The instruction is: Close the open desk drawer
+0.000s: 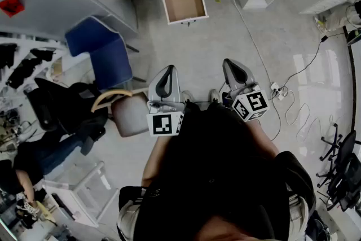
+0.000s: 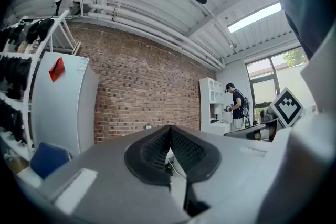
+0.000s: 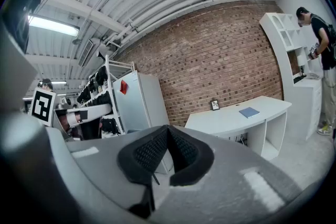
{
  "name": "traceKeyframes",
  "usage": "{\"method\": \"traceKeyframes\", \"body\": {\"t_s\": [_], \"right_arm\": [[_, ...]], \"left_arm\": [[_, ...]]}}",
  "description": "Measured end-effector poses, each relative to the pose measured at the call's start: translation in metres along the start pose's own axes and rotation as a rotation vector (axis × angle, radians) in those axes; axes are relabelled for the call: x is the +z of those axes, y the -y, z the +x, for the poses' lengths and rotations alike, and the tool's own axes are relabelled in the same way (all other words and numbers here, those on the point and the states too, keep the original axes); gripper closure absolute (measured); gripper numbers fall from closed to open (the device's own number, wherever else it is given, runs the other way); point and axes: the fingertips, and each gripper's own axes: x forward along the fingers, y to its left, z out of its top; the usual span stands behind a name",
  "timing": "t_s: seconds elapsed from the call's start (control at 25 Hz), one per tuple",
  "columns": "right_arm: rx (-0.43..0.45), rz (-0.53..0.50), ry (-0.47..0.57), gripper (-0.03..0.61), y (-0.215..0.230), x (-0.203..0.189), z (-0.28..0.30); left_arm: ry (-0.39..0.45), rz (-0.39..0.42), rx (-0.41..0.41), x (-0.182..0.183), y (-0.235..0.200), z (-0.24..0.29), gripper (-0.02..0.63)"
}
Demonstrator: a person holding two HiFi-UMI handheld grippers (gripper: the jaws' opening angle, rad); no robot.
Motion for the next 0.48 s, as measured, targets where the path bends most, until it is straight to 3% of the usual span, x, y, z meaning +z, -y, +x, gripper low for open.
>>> {"method": "traceKeyframes", "body": {"t_s": [0.4,0.48], "right_arm": [[-0.003,-0.015,0.034,0.575,-0.0047,0.0056,-0.0001],[-0.006,-0.018,0.042,0.551,-0.0045,0.0074,0.0004]], "left_arm": [[-0.004,0.006,0.007,-0.0041,-0.0004,-0.0019,0.598],[-0.007,0.000,0.014,-0.0047,-0.0021,-0.0025,0.600]]}}
